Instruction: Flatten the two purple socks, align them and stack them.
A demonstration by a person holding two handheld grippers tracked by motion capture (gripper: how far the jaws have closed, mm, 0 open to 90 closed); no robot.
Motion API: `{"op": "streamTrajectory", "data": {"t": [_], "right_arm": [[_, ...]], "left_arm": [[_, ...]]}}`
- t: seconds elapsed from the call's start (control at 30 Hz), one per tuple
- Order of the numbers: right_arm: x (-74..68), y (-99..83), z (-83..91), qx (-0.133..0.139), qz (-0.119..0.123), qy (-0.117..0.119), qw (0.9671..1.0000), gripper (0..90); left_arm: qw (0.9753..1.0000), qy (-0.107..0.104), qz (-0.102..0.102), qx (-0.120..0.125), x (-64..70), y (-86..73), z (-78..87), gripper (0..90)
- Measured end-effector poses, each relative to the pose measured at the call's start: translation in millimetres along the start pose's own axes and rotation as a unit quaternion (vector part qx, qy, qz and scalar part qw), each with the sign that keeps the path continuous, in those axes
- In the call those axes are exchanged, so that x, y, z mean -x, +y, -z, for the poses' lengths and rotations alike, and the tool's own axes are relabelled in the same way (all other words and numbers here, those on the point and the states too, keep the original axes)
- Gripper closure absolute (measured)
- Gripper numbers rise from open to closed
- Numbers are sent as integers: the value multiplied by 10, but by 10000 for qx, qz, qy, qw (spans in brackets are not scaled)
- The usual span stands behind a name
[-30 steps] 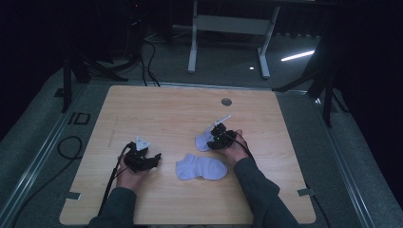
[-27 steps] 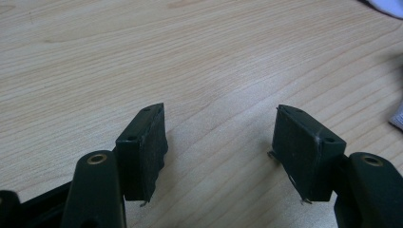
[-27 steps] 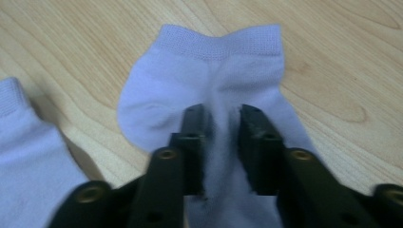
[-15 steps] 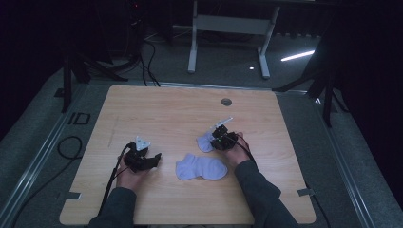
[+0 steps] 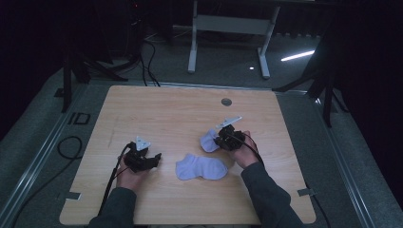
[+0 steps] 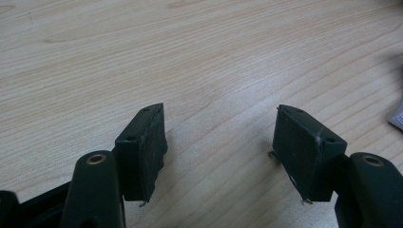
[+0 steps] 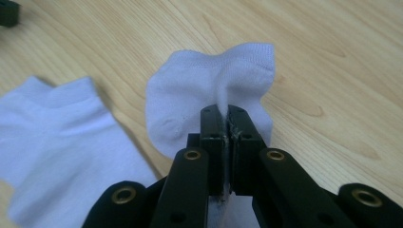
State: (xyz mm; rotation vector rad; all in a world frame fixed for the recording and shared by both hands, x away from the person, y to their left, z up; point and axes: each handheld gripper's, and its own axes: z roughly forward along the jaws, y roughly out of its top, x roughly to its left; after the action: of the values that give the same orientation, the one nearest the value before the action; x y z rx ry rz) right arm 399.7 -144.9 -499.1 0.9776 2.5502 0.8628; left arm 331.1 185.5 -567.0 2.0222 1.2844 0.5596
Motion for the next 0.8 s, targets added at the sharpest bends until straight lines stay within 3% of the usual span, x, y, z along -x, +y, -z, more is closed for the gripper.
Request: {"op": "streamTrajectory", "data": {"t": [0.43,0.8], "right_arm": [[-106,-23,421,155,310,-118,9993,861],[-301,43,640,387,426,-48,9983,860]], "left_arm": [[10000,30,26,1,10,2,-1,353],[10000,65,60,-8,19,3,-1,354]]}}
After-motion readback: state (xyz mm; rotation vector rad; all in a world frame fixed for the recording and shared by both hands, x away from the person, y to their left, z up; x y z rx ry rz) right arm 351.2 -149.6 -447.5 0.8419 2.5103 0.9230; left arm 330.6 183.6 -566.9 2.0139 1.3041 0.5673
